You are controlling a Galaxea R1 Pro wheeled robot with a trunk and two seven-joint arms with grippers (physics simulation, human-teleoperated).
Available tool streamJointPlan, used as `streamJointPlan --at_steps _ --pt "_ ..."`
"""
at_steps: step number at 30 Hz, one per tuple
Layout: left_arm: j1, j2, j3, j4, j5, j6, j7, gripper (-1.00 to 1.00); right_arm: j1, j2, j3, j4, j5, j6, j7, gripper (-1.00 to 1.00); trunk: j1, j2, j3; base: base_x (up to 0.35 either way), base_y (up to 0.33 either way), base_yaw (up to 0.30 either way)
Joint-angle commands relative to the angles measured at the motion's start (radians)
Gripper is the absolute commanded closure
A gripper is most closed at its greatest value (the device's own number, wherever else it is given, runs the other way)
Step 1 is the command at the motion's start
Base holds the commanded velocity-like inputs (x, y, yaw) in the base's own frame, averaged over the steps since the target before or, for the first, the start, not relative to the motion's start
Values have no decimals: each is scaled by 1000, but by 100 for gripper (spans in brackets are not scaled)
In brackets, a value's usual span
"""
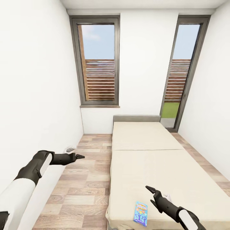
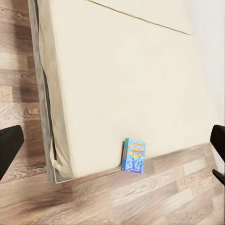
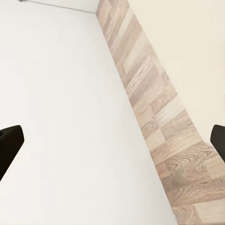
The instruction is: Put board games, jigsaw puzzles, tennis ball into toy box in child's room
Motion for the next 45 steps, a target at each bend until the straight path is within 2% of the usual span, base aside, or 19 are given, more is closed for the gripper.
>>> streamJointPlan --at_steps 1,6,9,17,26,45 --pt "0 0 25 0 1 12 -5 -100 0 0 -4 1 -3 8 2 -100 0 -1 0 0 0 0" --pt "0 2 102 0 1 45 -9 -100 7 -1 -5 3 4 7 5 -100 12 -22 -10 0 0 0" --pt "0 2 127 0 0 79 -10 -100 27 -1 -8 2 4 8 11 -100 23 -43 -19 0 0 0" --pt "0 -2 137 -2 0 98 -8 -100 37 -2 -14 3 -2 8 11 -100 54 -99 -45 -1 0 0" --pt "0 -5 139 -2 -2 99 -6 -100 38 0 -12 3 3 6 4 -100 89 -162 -83 -96 0 0" --pt "0 -6 138 -2 -2 99 -4 -100 38 2 -8 3 5 2 2 -100 161 -295 -143 -51 0 0"
